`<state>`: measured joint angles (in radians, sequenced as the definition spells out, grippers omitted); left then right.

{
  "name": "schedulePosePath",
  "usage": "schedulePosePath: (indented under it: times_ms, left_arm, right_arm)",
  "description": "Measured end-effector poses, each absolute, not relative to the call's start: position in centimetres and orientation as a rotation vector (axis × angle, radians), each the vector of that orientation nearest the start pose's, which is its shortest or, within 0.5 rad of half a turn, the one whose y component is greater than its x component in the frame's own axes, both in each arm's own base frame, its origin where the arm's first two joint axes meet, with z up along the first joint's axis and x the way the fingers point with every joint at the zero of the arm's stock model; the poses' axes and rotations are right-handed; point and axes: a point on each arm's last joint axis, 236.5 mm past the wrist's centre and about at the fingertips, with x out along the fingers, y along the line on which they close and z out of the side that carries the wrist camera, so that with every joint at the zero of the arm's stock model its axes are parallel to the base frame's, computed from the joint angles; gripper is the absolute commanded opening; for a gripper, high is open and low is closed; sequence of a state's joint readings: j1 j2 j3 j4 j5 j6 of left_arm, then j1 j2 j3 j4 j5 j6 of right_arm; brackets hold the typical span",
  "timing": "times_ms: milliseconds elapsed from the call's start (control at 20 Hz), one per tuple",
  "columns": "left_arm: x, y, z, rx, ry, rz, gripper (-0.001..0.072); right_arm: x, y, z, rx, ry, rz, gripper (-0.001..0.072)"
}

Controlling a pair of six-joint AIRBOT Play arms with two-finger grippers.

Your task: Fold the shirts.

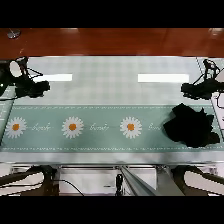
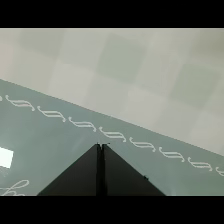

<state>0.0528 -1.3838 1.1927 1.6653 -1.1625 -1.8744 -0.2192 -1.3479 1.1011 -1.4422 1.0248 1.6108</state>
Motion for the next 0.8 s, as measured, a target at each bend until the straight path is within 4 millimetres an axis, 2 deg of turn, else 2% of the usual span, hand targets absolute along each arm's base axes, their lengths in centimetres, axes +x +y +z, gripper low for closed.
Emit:
schedulePosePath:
  times_ms: [200,250,350,400,450,500,550,600,700,800]
  left_arm:
    - [39.0,4.1,-2.0,-0.200,1.321,0.294,0.0038]
    - [39.0,4.1,-2.0,-0.199,1.319,0.292,0.0129]
    - [39.5,4.2,-1.4,-0.180,1.301,0.283,0.0161]
    - [40.1,4.2,-0.5,-0.160,1.283,0.270,0.0185]
    - [40.5,4.2,0.7,-0.140,1.271,0.261,0.0286]
    - [41.0,3.9,2.3,-0.118,1.248,0.239,0.0565]
    - [41.5,3.4,4.4,-0.093,1.211,0.213,0.0705]
    - [41.8,3.0,6.4,-0.072,1.171,0.190,0.0706]
    - [41.6,1.9,10.4,-0.035,1.085,0.148,0.0705]
    - [40.1,0.4,13.3,-0.008,1.023,0.100,0.0704]
  right_arm:
    - [40.3,-6.3,-2.5,0.301,1.196,-0.164,0.0026]
    - [40.5,-6.2,-2.4,0.307,1.185,-0.163,0.0067]
    - [41.2,-5.9,-1.9,0.332,1.160,-0.155,0.0535]
    - [41.8,-5.9,-1.2,0.342,1.138,-0.150,0.0634]
    - [42.4,-6.0,-0.2,0.335,1.114,-0.143,0.0632]
    - [43.3,-6.1,1.1,0.317,1.084,-0.131,0.0632]
    - [44.0,-6.3,2.6,0.291,1.057,-0.119,0.0632]
    - [44.6,-6.6,4.2,0.265,1.033,-0.110,0.0631]
    - [44.4,-7.3,7.1,0.189,1.017,-0.108,0.0628]
    - [42.3,-7.9,9.0,0.124,1.042,-0.120,0.0627]
